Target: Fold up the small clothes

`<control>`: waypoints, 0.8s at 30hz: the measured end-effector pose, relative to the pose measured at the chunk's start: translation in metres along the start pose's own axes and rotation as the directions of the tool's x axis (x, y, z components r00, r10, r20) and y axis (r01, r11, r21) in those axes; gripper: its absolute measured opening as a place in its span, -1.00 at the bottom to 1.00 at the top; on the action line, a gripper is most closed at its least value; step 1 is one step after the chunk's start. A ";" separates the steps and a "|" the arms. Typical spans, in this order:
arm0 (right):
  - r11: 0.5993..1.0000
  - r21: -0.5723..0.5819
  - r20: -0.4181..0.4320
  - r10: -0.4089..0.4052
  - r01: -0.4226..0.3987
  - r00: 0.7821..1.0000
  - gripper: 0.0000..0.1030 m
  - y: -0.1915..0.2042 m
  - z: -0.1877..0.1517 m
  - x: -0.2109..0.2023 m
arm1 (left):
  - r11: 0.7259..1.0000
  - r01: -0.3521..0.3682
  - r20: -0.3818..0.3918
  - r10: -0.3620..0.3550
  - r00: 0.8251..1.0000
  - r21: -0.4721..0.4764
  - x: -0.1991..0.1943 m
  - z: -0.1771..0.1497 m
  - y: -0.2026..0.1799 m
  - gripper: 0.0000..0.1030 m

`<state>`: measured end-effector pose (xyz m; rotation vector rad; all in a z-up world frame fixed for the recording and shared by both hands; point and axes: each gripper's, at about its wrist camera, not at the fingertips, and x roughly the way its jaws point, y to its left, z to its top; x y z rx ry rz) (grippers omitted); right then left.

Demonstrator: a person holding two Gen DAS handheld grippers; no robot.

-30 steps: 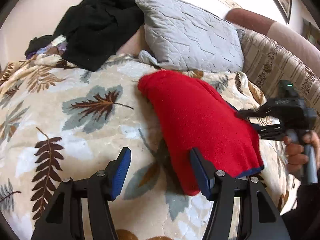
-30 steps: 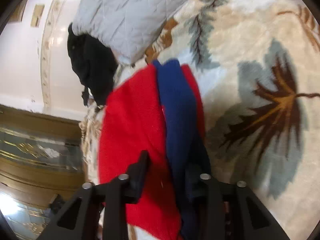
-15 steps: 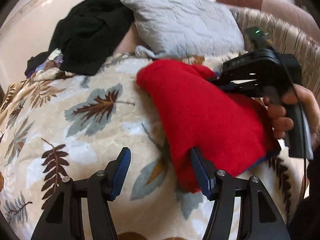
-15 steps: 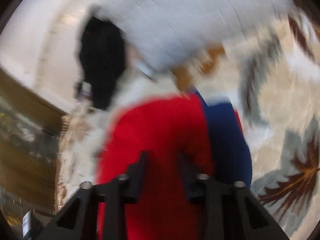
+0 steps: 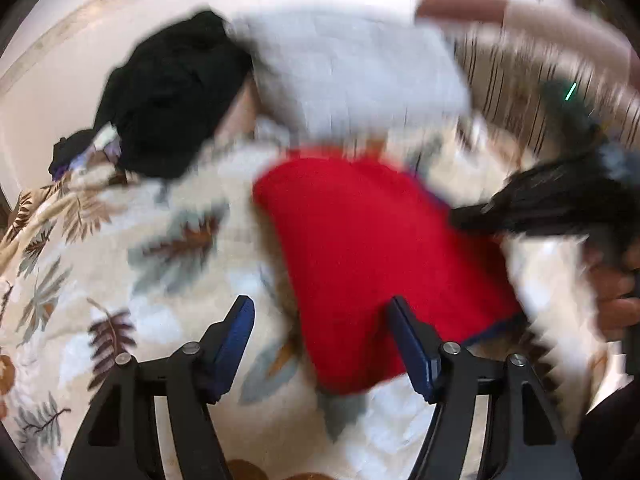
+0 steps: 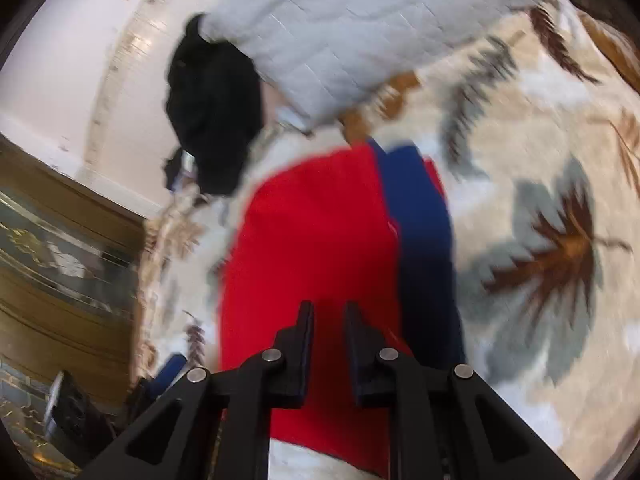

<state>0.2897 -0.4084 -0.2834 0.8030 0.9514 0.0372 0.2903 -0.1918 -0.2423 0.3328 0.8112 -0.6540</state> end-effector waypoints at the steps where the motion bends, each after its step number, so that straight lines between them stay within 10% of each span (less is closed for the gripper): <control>1: 1.000 0.002 -0.014 0.006 -0.006 1.000 -0.66 -0.002 -0.004 0.004 | 1.000 -0.008 -0.065 0.009 0.998 0.014 0.015 -0.004 -0.004 0.37; 9: 0.998 -0.069 0.045 0.006 -0.002 0.999 -0.63 0.024 0.006 -0.012 | 0.999 -0.005 -0.009 0.005 1.000 0.031 0.003 -0.003 -0.015 0.39; 16: 0.983 -0.082 0.040 -0.158 0.161 0.987 -0.66 0.020 0.042 0.037 | 1.000 -0.017 0.052 0.016 0.998 0.022 -0.009 0.004 -0.003 0.39; 24: 0.988 -0.112 0.075 -0.100 0.108 0.992 -0.63 0.029 0.046 0.029 | 1.000 -0.031 0.056 0.031 0.998 -0.003 -0.011 0.009 0.005 0.39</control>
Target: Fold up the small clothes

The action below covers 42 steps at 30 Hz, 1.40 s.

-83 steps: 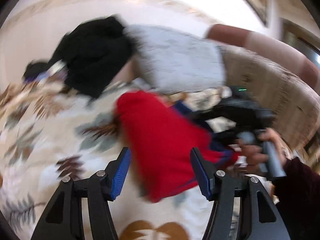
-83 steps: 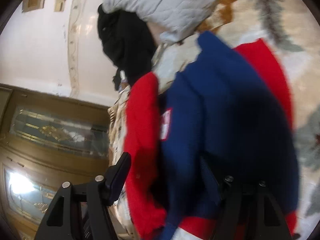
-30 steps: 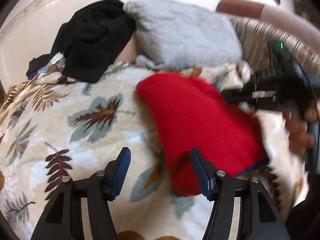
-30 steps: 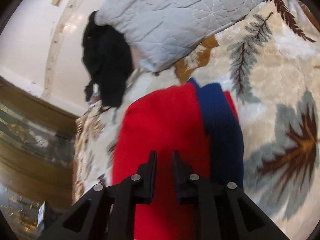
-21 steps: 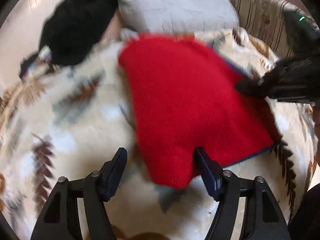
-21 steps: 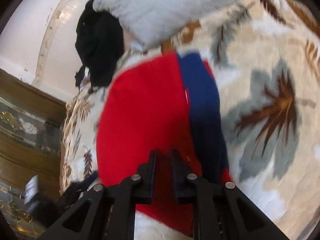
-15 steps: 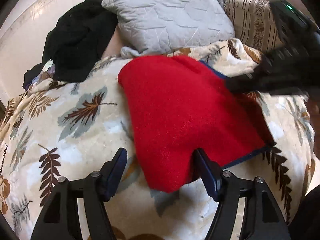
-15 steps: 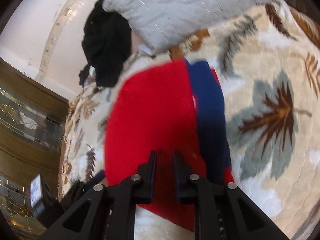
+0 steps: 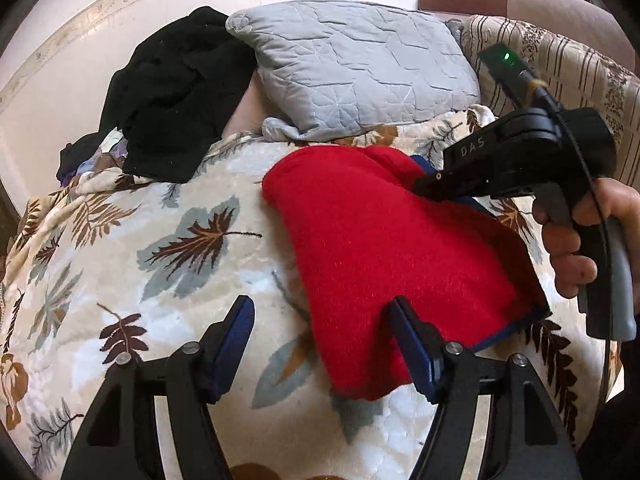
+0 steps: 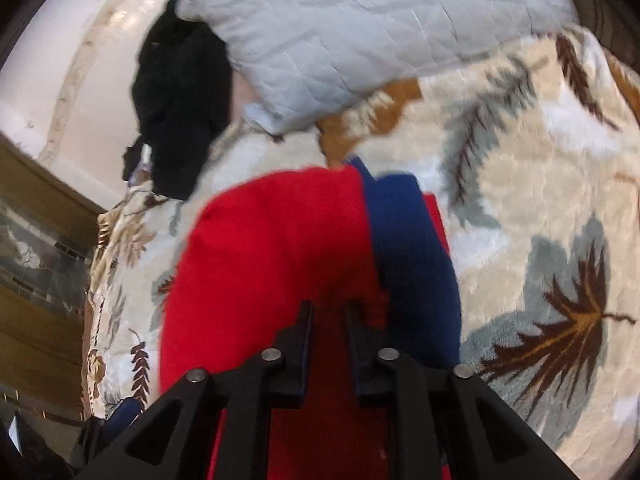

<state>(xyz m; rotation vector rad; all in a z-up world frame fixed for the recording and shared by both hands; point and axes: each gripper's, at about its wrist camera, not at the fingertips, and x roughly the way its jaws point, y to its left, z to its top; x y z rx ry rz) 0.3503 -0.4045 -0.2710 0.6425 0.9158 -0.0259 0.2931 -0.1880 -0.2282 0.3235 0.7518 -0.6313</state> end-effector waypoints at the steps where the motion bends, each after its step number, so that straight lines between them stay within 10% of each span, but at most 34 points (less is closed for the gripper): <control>1: 1.000 -0.017 0.005 0.023 -0.023 1.000 -0.63 0.005 0.001 -0.001 | 1.000 -0.001 0.002 0.001 1.000 -0.002 -0.001 0.001 0.000 0.39; 13: 0.991 -0.060 -0.097 0.113 -0.119 0.989 -0.60 0.034 0.009 0.055 | 1.000 -0.025 -0.020 0.024 1.000 -0.015 0.011 0.002 0.008 0.40; 25: 0.989 -0.106 -0.028 -0.108 0.104 0.994 -0.57 0.011 -0.021 -0.026 | 0.971 -0.015 0.048 0.027 0.998 -0.239 0.003 0.026 0.064 0.41; 32: 0.978 -0.157 -0.027 -0.140 0.134 0.990 -0.53 0.009 -0.042 -0.017 | 0.985 -0.159 -0.076 0.154 0.985 -0.073 0.055 0.014 0.027 0.41; 39: 0.991 -0.093 0.004 -0.096 0.096 0.995 -0.55 -0.001 -0.048 -0.035 | 0.986 -0.067 0.039 0.074 0.997 -0.152 0.020 0.024 0.037 0.40; 42: 0.988 -0.103 -0.023 -0.119 0.116 0.993 -0.52 -0.003 -0.052 -0.019 | 0.994 -0.079 -0.033 0.077 0.997 -0.071 0.040 0.019 0.020 0.41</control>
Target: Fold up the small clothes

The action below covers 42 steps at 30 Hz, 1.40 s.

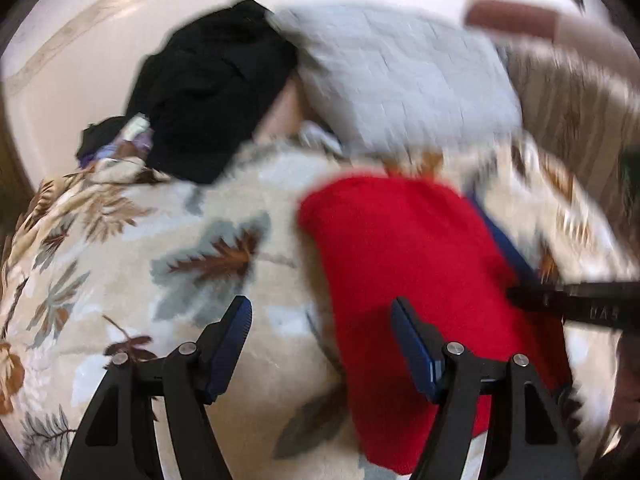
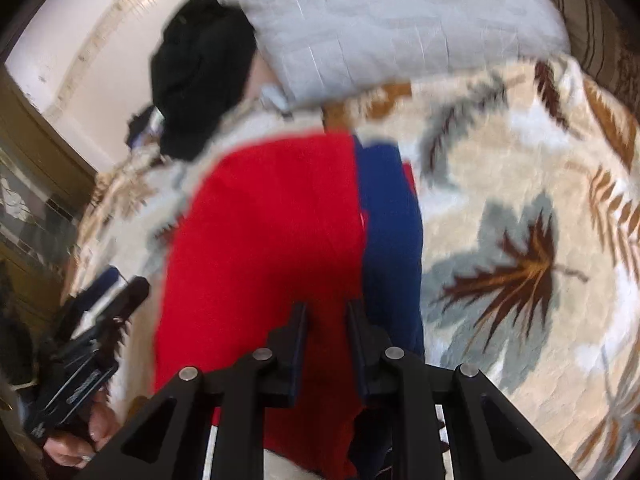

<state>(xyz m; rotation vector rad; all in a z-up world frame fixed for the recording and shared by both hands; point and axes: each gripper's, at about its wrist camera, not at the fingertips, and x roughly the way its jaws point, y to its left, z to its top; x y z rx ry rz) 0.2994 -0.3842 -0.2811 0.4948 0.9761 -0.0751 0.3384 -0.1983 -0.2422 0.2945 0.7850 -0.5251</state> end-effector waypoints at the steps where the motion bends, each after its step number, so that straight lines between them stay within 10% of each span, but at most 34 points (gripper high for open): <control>1: 1.000 -0.023 0.008 -0.010 0.010 1.000 -0.52 0.003 0.000 -0.001 | 0.999 -0.035 0.002 0.035 0.999 0.027 0.005 -0.004 -0.005 0.41; 8: 0.982 -0.125 0.061 -0.136 0.143 0.989 -0.52 0.026 -0.003 -0.008 | 1.000 -0.022 0.034 0.021 0.999 0.006 -0.006 0.001 -0.001 0.41; 17: 0.908 -0.214 0.241 -0.309 0.361 0.920 -0.52 0.052 -0.005 -0.030 | 1.000 -0.008 0.107 0.009 0.994 -0.012 -0.020 0.004 -0.001 0.41; 32: 0.877 -0.183 0.289 -0.383 0.443 0.877 -0.52 0.041 -0.001 -0.034 | 0.995 0.049 0.098 -0.041 0.994 -0.085 -0.015 0.006 0.010 0.54; 38: 0.963 -0.122 0.118 -0.227 0.241 0.967 -0.51 0.012 0.005 -0.006 | 0.992 0.086 0.010 -0.085 0.996 -0.096 0.004 0.002 0.007 0.73; 42: 0.997 -0.018 0.122 -0.077 0.080 0.990 -0.51 -0.012 0.014 -0.017 | 0.985 0.120 0.028 -0.117 0.993 -0.126 -0.003 0.005 0.014 0.73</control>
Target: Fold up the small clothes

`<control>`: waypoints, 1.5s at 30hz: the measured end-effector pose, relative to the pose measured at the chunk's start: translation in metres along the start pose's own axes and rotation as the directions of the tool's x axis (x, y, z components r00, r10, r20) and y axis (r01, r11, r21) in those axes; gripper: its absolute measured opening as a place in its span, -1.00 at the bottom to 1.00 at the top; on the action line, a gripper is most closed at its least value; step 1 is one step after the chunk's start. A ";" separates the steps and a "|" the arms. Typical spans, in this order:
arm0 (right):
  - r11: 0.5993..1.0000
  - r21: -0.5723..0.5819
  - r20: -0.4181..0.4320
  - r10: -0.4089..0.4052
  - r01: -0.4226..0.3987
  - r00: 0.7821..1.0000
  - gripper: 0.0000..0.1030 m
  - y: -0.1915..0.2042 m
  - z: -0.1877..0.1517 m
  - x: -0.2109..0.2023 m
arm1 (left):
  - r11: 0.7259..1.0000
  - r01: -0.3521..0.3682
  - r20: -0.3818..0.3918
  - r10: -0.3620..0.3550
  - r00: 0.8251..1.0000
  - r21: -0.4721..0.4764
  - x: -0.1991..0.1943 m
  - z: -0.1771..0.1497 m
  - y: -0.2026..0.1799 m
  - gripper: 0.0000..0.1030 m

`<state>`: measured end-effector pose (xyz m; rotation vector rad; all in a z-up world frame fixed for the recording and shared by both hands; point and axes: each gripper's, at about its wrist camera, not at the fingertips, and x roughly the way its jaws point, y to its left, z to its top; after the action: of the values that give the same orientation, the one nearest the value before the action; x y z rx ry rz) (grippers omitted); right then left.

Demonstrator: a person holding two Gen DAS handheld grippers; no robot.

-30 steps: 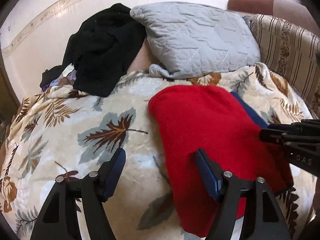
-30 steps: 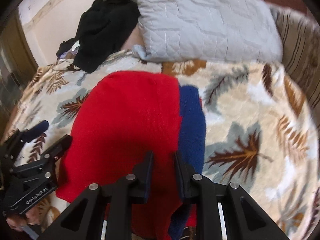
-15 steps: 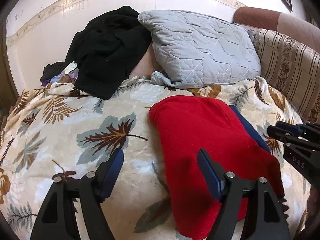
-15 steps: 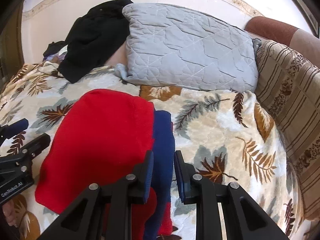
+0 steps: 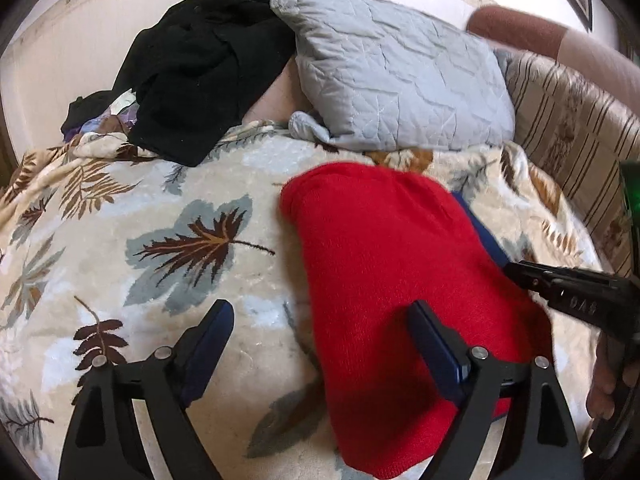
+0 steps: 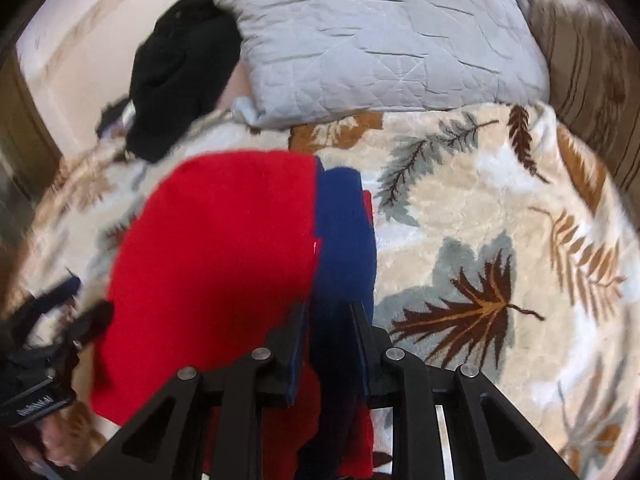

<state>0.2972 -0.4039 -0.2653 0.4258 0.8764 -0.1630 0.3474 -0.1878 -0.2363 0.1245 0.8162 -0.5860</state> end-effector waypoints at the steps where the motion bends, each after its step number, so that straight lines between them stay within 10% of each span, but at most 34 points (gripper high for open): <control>1: 0.998 0.046 0.019 0.043 -0.043 0.999 -0.51 -0.009 0.003 -0.005 | 1.000 0.010 0.011 -0.009 1.000 -0.015 -0.003 0.001 0.003 0.73; 3: 0.990 0.107 0.056 0.085 -0.091 0.995 -0.38 -0.023 0.005 -0.012 | 0.999 0.030 0.030 -0.029 0.999 -0.042 -0.009 0.003 0.009 0.73; 6: 0.979 0.167 0.117 0.097 -0.116 0.988 0.62 -0.039 0.006 -0.019 | 0.995 0.067 0.012 -0.067 0.998 -0.067 -0.009 0.006 0.017 0.73; 16: 0.884 0.320 -0.060 0.379 -0.342 0.923 0.62 -0.071 0.004 0.036 | 0.946 0.278 -0.173 -0.305 0.936 -0.164 0.022 0.000 0.018 0.73; 26: 0.873 0.290 -0.101 0.435 -0.391 0.895 0.61 -0.061 0.002 0.065 | 0.986 0.149 -0.123 -0.158 0.980 -0.079 0.015 0.001 0.006 0.73; 35: 0.995 0.057 0.080 0.074 -0.079 0.994 0.62 -0.025 0.014 0.005 | 0.998 -0.040 -0.019 0.039 0.999 -0.056 -0.006 0.008 0.017 0.73; 40: 0.977 -0.088 0.139 -0.179 0.192 0.974 0.62 0.012 0.010 -0.002 | 0.985 -0.168 0.002 0.168 0.986 -0.030 -0.010 0.009 0.020 0.73; 45: 0.956 -0.097 0.154 -0.260 0.276 0.953 0.62 0.034 0.013 -0.004 | 0.967 -0.254 0.011 0.254 0.967 0.004 -0.019 0.006 0.023 0.73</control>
<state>0.3140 -0.3789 -0.2453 0.1803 0.7988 -0.3857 0.3532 -0.1625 -0.2214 0.2276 0.7738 -0.3461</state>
